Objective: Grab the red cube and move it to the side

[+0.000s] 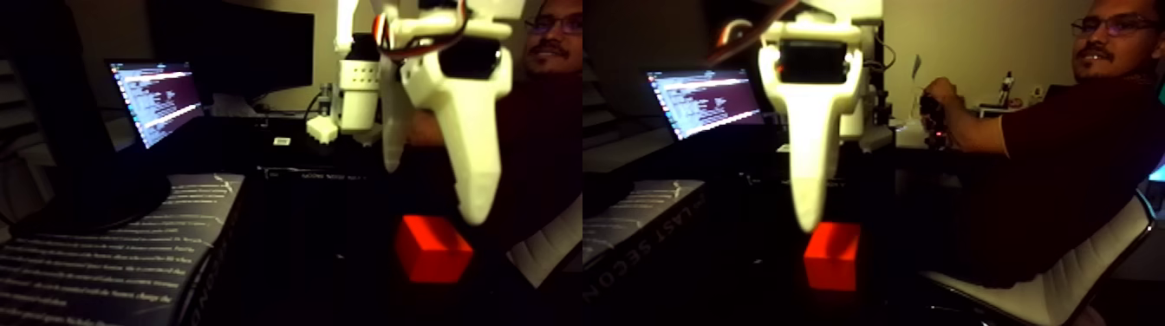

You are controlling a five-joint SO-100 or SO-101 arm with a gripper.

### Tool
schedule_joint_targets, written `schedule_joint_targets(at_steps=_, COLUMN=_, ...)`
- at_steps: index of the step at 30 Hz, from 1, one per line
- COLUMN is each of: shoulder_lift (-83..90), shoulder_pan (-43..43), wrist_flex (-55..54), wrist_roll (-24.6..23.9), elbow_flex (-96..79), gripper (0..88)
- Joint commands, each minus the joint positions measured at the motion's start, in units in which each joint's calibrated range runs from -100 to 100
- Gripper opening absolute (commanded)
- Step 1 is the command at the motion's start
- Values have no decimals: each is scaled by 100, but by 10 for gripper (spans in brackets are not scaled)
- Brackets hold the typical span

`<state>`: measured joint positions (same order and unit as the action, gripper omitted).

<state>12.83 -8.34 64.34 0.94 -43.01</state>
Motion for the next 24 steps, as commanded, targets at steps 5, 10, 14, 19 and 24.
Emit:
schedule_joint_targets(at_steps=5, shoulder_lift=-258, shoulder_pan=143, wrist_flex=-277, wrist_roll=-200, elbow_flex=197, gripper=425)
schedule_joint_targets(at_steps=10, shoulder_lift=-418, shoulder_pan=68, wrist_flex=-361, wrist_roll=-210, elbow_flex=197, gripper=425)
schedule_joint_targets(at_steps=14, shoulder_lift=-577, shoulder_pan=60, wrist_flex=-514, wrist_roll=-200, elbow_flex=197, gripper=425)
schedule_joint_targets(at_steps=19, shoulder_lift=-745, shoulder_pan=-74, wrist_flex=-708, wrist_roll=-205, elbow_flex=197, gripper=425)
schedule_joint_targets(at_steps=24, shoulder_lift=-771, shoulder_pan=-290, wrist_flex=-775, wrist_roll=-232, elbow_flex=197, gripper=425)
